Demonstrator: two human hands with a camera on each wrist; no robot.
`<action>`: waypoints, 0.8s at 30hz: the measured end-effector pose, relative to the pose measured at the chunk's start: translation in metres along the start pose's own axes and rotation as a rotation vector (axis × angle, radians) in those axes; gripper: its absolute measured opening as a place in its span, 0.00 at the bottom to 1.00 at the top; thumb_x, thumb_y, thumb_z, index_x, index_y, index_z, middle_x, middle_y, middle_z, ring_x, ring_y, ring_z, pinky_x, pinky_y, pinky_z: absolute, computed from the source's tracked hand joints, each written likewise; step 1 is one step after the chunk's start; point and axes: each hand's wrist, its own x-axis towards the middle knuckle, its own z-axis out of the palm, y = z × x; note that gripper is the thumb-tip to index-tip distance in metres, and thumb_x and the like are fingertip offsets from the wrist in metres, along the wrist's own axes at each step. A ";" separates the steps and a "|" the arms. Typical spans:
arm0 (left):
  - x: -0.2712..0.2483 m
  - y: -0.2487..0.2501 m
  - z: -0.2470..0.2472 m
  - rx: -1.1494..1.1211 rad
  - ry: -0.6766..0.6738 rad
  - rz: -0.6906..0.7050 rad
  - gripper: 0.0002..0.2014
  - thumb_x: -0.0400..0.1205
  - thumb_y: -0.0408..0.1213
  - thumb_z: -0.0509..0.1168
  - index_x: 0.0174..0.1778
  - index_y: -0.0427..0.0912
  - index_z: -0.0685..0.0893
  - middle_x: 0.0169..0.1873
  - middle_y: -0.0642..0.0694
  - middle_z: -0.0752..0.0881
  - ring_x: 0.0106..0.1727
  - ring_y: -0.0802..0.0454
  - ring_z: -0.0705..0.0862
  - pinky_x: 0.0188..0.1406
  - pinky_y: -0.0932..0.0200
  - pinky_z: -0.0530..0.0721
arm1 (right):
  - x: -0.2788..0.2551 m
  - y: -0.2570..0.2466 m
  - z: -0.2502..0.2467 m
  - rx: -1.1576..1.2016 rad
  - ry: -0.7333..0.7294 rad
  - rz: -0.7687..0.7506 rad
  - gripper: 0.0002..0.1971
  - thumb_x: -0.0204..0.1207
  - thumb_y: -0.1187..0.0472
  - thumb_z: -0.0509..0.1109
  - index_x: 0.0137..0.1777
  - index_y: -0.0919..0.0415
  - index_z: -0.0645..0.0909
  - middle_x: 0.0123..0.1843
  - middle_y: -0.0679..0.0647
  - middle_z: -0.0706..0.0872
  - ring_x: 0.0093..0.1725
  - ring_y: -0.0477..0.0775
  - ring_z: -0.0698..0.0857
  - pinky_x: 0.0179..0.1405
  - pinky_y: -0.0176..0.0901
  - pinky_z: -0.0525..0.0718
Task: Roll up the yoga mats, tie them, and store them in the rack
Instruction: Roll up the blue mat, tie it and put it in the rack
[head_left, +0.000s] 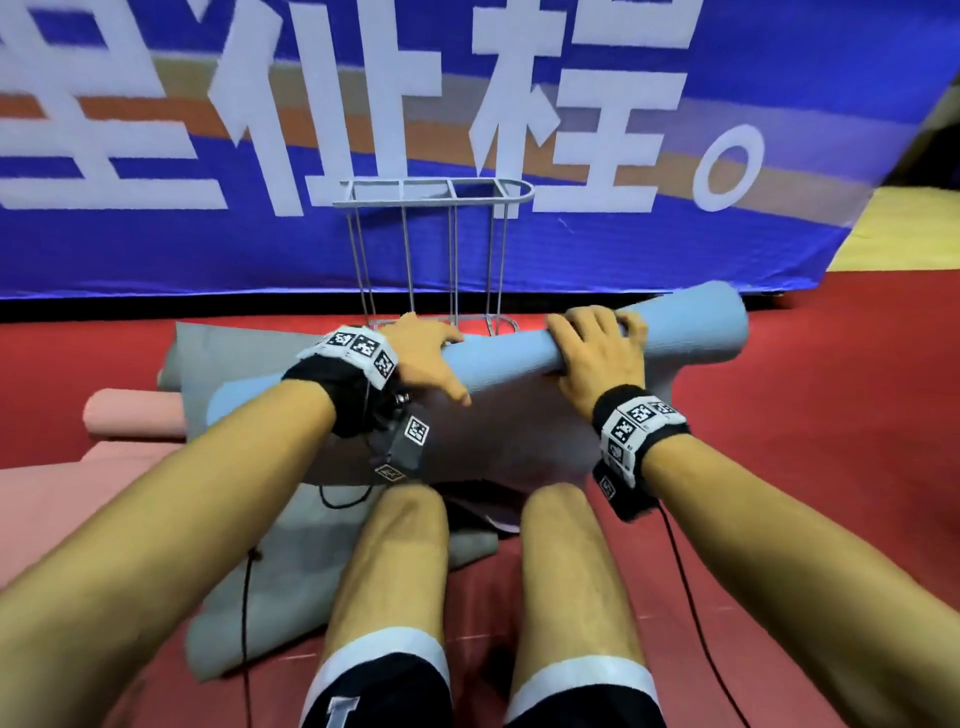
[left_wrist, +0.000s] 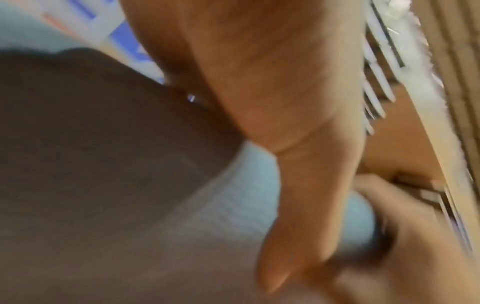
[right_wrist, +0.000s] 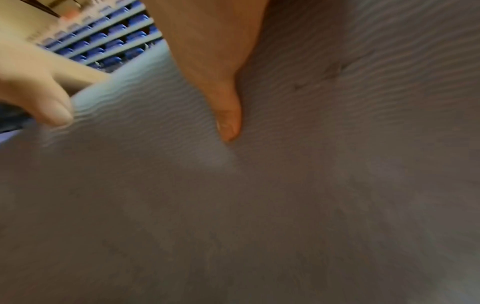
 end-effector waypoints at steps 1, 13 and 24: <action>-0.003 0.000 0.009 0.037 -0.021 -0.017 0.54 0.48 0.72 0.76 0.73 0.55 0.81 0.64 0.47 0.87 0.62 0.41 0.84 0.63 0.49 0.83 | -0.013 -0.002 0.006 0.012 -0.100 0.007 0.42 0.43 0.55 0.89 0.63 0.50 0.82 0.55 0.53 0.84 0.57 0.59 0.81 0.60 0.55 0.62; -0.021 0.022 0.103 0.289 0.245 0.045 0.38 0.68 0.54 0.81 0.67 0.44 0.68 0.54 0.41 0.86 0.58 0.36 0.83 0.45 0.46 0.75 | -0.019 -0.027 0.006 0.035 -0.751 -0.020 0.41 0.64 0.47 0.76 0.79 0.47 0.67 0.69 0.56 0.81 0.70 0.61 0.79 0.71 0.64 0.65; -0.072 0.046 0.167 0.007 -0.143 0.141 0.38 0.66 0.61 0.77 0.69 0.47 0.76 0.59 0.44 0.82 0.62 0.42 0.82 0.56 0.52 0.80 | -0.121 -0.090 0.006 0.208 -0.942 -0.163 0.44 0.63 0.32 0.80 0.72 0.55 0.67 0.64 0.55 0.83 0.62 0.62 0.84 0.59 0.55 0.78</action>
